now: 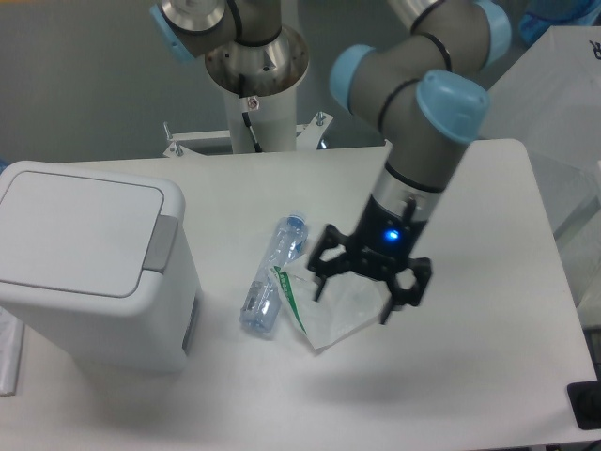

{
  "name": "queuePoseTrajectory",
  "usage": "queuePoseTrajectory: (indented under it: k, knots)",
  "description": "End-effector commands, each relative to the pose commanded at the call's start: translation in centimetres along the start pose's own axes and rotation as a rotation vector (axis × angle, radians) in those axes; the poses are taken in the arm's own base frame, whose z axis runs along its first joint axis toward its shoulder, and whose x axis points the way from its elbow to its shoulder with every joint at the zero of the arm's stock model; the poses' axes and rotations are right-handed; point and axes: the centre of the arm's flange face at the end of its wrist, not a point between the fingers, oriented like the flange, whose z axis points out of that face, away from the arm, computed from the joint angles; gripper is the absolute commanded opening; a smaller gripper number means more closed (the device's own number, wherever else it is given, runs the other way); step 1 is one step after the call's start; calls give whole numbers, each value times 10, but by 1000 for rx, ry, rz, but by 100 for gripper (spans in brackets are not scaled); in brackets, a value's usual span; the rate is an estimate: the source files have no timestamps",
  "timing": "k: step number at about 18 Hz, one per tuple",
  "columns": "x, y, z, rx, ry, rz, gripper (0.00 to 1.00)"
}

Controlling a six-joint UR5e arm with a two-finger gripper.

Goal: Open the trash can
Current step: 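Move the gripper over the bottle toward the white trash can lid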

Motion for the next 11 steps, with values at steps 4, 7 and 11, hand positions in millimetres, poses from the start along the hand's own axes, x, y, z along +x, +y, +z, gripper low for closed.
queuePoseTrajectory:
  k: [4, 7, 11]
  knots:
    - [32, -1, -19, 35, 11, 20, 100]
    - [47, -18, -28, 83, 42, 9, 100]
    - [75, -28, -15, 74, 78, 22, 100]
